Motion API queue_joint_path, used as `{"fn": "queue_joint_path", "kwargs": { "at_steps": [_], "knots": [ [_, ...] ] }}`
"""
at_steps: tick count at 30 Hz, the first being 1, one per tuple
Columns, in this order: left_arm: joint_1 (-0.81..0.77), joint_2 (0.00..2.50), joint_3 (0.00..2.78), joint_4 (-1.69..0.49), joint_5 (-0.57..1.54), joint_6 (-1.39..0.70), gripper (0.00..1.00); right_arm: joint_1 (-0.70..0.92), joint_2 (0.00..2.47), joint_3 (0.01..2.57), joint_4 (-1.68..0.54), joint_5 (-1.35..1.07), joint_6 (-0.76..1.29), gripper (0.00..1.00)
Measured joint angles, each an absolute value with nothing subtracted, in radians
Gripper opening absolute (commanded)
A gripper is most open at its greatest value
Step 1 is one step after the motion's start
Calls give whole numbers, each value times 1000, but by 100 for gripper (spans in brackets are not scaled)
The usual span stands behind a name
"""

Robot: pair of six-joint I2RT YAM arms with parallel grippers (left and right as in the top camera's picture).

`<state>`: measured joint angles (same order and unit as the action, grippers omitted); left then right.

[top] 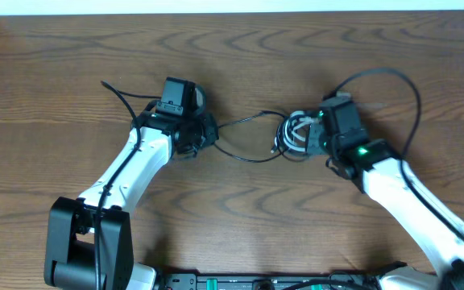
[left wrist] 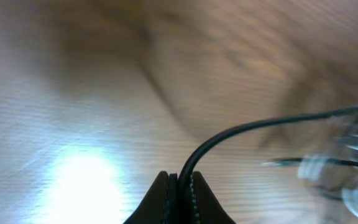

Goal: Untangle cables

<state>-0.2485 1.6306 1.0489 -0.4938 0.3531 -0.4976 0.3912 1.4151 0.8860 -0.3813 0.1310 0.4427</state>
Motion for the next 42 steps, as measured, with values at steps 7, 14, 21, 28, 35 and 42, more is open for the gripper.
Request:
{"fn": "queue_joint_path", "kwargs": {
  "at_steps": [7, 14, 21, 28, 35, 42],
  "knots": [
    [-208, 1630, 1049, -587, 153, -498, 7, 388, 1205, 960, -435, 261, 376, 2],
    [-34, 1581, 1050, -568, 115, -514, 7, 266, 1304, 958, -593, 350, 385, 8],
    [21, 1294, 1050, -515, 242, -528, 8, 162, 1308, 958, -498, 139, 406, 42],
    [-269, 1331, 1043, -66, 704, -535, 8, 181, 1308, 958, -476, -40, 405, 52],
    [-341, 1326, 1053, -279, 533, -479, 70, 181, 1309, 958, -482, -62, 392, 63],
    [-339, 1348, 1057, -490, 115, -414, 72, 181, 1309, 958, -493, -131, 357, 68]
  ]
}}
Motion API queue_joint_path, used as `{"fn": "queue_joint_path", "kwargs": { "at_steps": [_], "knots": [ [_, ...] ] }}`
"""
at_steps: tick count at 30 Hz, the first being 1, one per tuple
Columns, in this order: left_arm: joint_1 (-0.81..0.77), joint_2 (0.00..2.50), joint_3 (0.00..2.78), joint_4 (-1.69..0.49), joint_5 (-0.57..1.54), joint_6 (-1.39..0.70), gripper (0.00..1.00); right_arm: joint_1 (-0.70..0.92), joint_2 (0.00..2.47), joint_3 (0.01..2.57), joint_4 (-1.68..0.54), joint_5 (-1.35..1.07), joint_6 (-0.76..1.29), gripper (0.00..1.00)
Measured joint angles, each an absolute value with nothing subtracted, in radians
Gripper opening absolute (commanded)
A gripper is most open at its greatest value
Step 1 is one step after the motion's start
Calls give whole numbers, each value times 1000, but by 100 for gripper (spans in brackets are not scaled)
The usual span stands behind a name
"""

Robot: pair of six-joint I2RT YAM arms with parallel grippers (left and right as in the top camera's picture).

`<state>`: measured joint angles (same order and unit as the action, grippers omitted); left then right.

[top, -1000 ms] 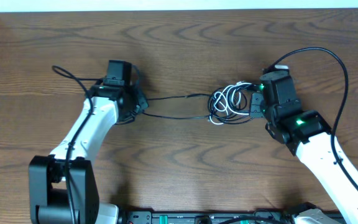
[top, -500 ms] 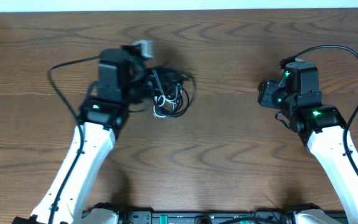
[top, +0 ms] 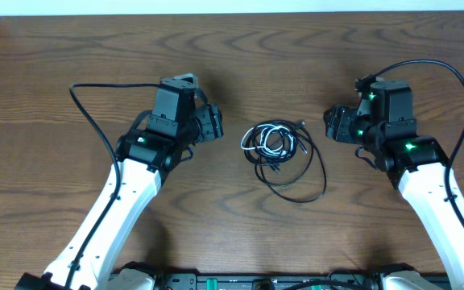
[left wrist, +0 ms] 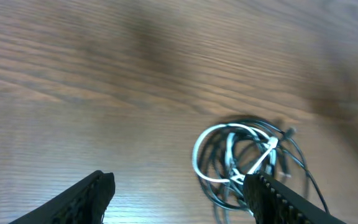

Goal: Untangle cables

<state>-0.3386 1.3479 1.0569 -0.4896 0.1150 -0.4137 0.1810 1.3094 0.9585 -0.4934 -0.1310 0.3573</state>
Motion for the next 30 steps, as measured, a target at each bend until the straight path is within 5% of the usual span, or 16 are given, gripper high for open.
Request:
{"fn": "queue_joint_path", "kwargs": {
  "at_steps": [5, 11, 14, 19, 26, 30],
  "knots": [
    [-338, 1471, 1057, -469, 192, -409, 72, 184, 1343, 958, -499, -196, 337, 69],
    [-346, 1680, 1057, -321, 518, -403, 71, 197, 1433, 958, -500, -216, 330, 70],
    [-381, 1773, 1057, -263, 556, -402, 63, 198, 1433, 958, -500, -218, 329, 71],
    [-432, 1853, 1057, -200, 534, -406, 8, 198, 1433, 958, -500, -218, 329, 71],
    [-430, 1811, 1059, -179, 581, -414, 7, 198, 1433, 958, -499, -218, 328, 78],
    [-395, 1534, 1122, -167, 620, -450, 8, 215, 1433, 958, -489, -263, 302, 81]
  ]
}}
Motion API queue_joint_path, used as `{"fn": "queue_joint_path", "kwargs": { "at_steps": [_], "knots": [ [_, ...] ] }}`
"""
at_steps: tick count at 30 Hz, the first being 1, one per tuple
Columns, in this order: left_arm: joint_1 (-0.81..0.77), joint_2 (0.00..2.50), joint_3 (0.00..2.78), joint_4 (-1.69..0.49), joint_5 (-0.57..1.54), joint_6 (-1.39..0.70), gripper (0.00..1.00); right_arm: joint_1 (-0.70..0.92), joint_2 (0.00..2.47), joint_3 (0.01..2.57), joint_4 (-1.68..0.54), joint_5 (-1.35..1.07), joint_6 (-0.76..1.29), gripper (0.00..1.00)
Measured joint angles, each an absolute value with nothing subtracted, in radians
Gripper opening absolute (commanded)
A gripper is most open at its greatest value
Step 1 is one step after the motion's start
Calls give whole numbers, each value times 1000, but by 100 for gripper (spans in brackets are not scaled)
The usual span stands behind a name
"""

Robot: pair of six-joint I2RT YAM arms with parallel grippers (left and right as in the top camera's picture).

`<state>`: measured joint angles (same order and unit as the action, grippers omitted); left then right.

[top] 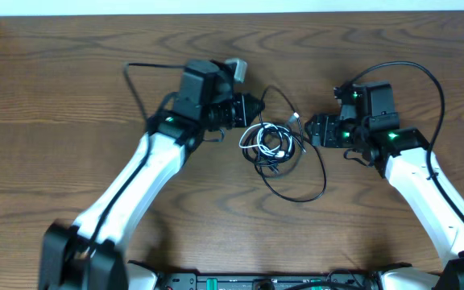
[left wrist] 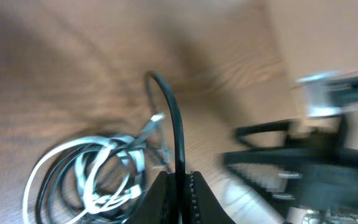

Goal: Untangle cables

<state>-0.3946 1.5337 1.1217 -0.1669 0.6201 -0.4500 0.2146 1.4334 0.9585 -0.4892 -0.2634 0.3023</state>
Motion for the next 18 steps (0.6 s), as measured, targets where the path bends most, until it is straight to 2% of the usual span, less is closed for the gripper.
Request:
{"fn": "queue_joint_path", "kwargs": {
  "at_steps": [5, 9, 12, 14, 16, 17, 18],
  "knots": [
    [-387, 1411, 1122, -184, 612, -451, 7, 276, 1463, 958, -430, -270, 261, 79],
    [-321, 1380, 1122, -176, 562, -451, 7, 286, 1555, 958, -394, -253, 261, 79],
    [-271, 1298, 1122, -173, 477, -452, 8, 286, 1611, 958, -356, -251, 280, 73],
    [-234, 1227, 1122, -166, 386, -452, 7, 288, 1647, 958, -337, -252, 299, 74],
    [-208, 1194, 1122, -163, 348, -468, 8, 289, 1661, 958, -321, -258, 311, 71],
    [-200, 1185, 1122, -164, 334, -474, 8, 290, 1662, 958, -313, -262, 313, 47],
    [-190, 1176, 1122, -170, 318, -479, 7, 290, 1662, 958, -303, -264, 316, 32]
  ]
}}
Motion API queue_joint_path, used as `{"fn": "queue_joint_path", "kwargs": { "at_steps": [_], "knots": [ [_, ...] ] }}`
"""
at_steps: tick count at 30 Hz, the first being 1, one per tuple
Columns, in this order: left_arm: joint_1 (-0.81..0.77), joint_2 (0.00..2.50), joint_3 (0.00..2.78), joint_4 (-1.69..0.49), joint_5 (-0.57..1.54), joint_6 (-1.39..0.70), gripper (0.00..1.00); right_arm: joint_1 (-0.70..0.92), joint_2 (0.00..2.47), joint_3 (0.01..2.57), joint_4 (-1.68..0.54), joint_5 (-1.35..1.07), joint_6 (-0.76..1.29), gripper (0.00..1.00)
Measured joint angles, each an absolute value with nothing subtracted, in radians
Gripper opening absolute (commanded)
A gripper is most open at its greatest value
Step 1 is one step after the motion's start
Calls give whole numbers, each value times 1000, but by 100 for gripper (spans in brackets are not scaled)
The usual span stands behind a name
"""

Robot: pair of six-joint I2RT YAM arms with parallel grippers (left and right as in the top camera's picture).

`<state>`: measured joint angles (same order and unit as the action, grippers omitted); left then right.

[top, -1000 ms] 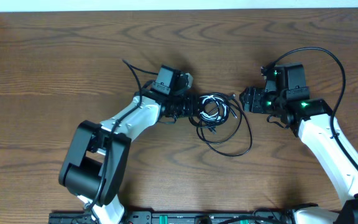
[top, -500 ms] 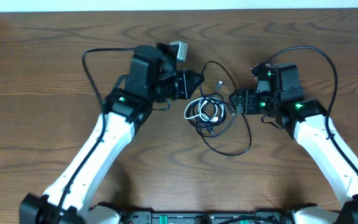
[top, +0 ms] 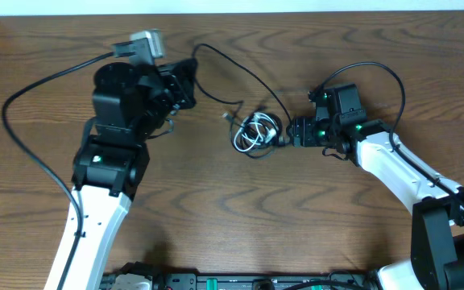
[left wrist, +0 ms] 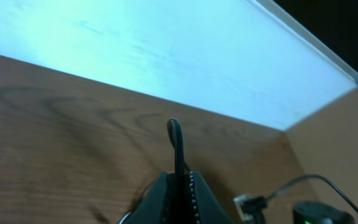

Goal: Untangle cables

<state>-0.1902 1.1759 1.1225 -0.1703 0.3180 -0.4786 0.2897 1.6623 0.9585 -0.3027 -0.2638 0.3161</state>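
Note:
A tangle of white and black cable point(top: 254, 133) lies at the table's middle. From it a black cable point(top: 248, 76) rises in an arc to my left gripper point(top: 187, 80), which is lifted above the table and shut on it. In the left wrist view the fingers point(left wrist: 160, 190) pinch that black cable point(left wrist: 176, 140), which stands straight up between them. My right gripper point(top: 288, 135) sits low at the tangle's right edge and looks shut on it. A loose plug end point(top: 228, 118) sticks out at the tangle's upper left.
The wooden table point(top: 240, 225) ends at a pale wall strip point(left wrist: 166, 56) along the back. Each arm trails its own black lead: the left lead point(top: 22, 137) loops out to the left, the right lead point(top: 377, 76) arcs over the right arm.
My left gripper has gone from low beside the tangle to high and to the left, drawing the black cable out in a long arc. The right gripper has closed in on the tangle's right edge.
First both grippers were down, the left shut on a black cable, the right at the tangle. Then both stood back, the left open, and the tangle lay loose. Then the left was shut on a black strand at the tangle. Now that strand is drawn up and out.

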Motion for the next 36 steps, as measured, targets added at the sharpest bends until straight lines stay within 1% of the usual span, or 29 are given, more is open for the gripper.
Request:
{"fn": "queue_joint_path", "kwargs": {
  "at_steps": [1, 2, 3, 4, 5, 6, 7, 8, 9, 11, 13, 15, 18, 19, 23, 26, 31, 33, 36],
  "knots": [
    [-188, 1175, 1122, -177, 308, -483, 7, 289, 1662, 958, -289, -251, 321, 18],
    [-188, 1176, 1122, -190, 301, -490, 7, 289, 1662, 958, -292, -236, 330, 12],
    [-188, 1176, 1122, -210, 289, -493, 7, 285, 1661, 958, -302, -204, 358, 11],
    [-188, 1175, 1122, -237, 274, -494, 8, 275, 1657, 958, -326, -156, 390, 15],
    [-188, 1176, 1122, -260, 254, -493, 7, 263, 1653, 958, -331, -128, 411, 21],
    [-188, 1175, 1123, -293, 236, -493, 7, 251, 1649, 958, -331, -114, 422, 31],
    [-188, 1175, 1124, -336, 213, -493, 7, 239, 1641, 958, -326, -106, 436, 40],
    [-188, 1176, 1124, -387, 183, -493, 7, 227, 1627, 958, -306, -117, 440, 43],
    [-188, 1176, 1123, -417, 163, -493, 7, 226, 1618, 958, -282, -157, 432, 54],
    [-188, 1176, 1123, -471, 126, -493, 8, 239, 1610, 959, -252, -241, 398, 63],
    [-188, 1176, 1123, -505, 74, -492, 7, 289, 1609, 959, -257, -323, 344, 63],
    [-188, 1176, 1123, -545, 9, -481, 8, 343, 1609, 959, -262, -310, 309, 62],
    [-188, 1176, 1124, -629, -126, -466, 7, 397, 1611, 959, -264, -196, 339, 65],
    [-187, 1176, 1123, -670, -194, -464, 7, 410, 1612, 959, -257, -113, 382, 65],
    [-187, 1177, 1123, -704, -285, -463, 7, 409, 1615, 960, -101, -2, 471, 65],
    [-187, 1184, 1123, -735, -314, -460, 7, 410, 1615, 960, -1, -13, 498, 65],
    [-187, 1234, 1123, -817, -320, -444, 7, 453, 1664, 960, 18, -69, 513, 64],
    [-187, 1250, 1123, -829, -301, -427, 7, 475, 1700, 960, 42, -76, 516, 64],
    [-187, 1283, 1123, -836, -216, -368, 7, 516, 1779, 960, 83, -89, 518, 65]
  ]
}}
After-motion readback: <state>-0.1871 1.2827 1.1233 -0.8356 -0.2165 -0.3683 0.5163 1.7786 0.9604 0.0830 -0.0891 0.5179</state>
